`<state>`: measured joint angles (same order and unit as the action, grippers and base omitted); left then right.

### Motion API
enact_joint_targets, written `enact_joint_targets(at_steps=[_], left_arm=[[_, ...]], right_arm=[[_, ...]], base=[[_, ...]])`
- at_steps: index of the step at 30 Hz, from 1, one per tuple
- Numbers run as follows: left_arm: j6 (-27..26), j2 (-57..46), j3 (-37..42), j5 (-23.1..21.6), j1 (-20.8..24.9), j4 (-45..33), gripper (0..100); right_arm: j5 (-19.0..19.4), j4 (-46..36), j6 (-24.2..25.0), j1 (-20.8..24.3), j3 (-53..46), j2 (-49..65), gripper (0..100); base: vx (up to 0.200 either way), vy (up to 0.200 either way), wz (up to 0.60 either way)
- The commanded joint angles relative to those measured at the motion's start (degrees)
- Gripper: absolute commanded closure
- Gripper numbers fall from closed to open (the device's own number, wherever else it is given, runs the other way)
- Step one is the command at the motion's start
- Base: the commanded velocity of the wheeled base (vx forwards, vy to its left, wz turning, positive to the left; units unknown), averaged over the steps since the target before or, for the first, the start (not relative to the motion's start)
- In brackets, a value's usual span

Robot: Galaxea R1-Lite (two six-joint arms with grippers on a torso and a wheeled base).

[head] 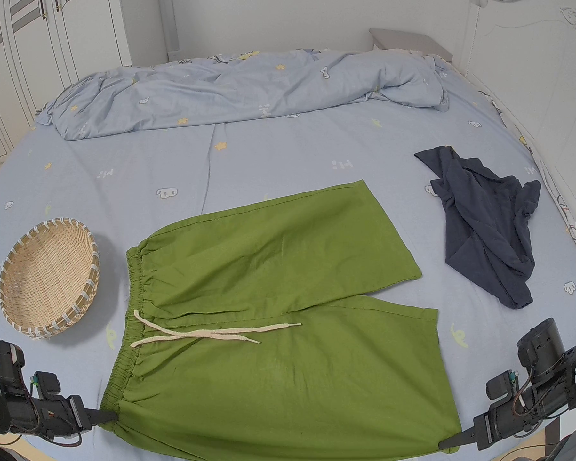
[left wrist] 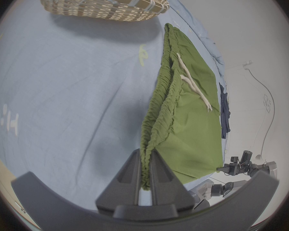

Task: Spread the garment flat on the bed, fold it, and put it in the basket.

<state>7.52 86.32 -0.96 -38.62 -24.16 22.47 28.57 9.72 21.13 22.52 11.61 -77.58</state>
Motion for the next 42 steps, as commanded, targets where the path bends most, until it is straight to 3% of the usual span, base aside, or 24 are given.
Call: enact_joint_targets(at_steps=[1, 5, 13, 18, 24, 27, 32, 36, 42], left_arm=[[-0.31, -3.88, 0.96, 0.21, -1.33, -0.85, 100], [-0.4, -4.06, 0.96, -0.4, -1.24, -0.67, 100], [1.97, -12.14, -3.17, -0.23, 1.57, -0.58, 100], [12.17, -13.9, -13.98, 1.27, 5.7, -0.93, 100], [16.38, -10.03, -23.65, 3.02, 8.52, -0.93, 100], [19.55, -4.93, -29.71, 8.82, 11.77, -0.85, 100], [19.72, 2.1, -37.09, 16.91, 15.46, -0.85, 100], [19.72, 5.79, -41.75, 17.17, 16.69, -1.11, 100], [19.64, 10.89, -48.7, 17.17, 17.83, -3.48, 100]], right_arm=[[-0.1, -0.66, -0.12, 0.51, -2.29, 4.28, 100], [-0.19, -0.49, -0.03, 0.34, -2.11, 4.28, 100], [-0.19, -1.19, -0.12, -4.59, 9.31, 7.97, 100], [-0.63, -11.39, -0.03, -5.2, 27.24, 8.5, 100], [-8.01, -12.18, -0.21, -4.23, 39.9, 4.28, 100], [-11.17, -11.65, -0.21, -3.0, 47.37, 0.24, 100], [-16.18, -11.03, -1.0, -2.56, 56.69, -6.88, 100], [-21.1, -5.32, -3.28, -1.6, 60.2, -11.63, 100], [-21.9, -4.09, -4.16, -1.95, 66.18, -16.99, 100]], base=[[0.0, 0.0, 0.0], [0.0, 0.0, 0.0], [0.0, 0.0, 0.0], [0.0, 0.0, 0.0], [0.0, 0.0, 0.0], [0.0, 0.0, 0.0], [0.0, 0.0, 0.0], [0.0, 0.0, 0.0], [0.0, 0.0, 0.0]])
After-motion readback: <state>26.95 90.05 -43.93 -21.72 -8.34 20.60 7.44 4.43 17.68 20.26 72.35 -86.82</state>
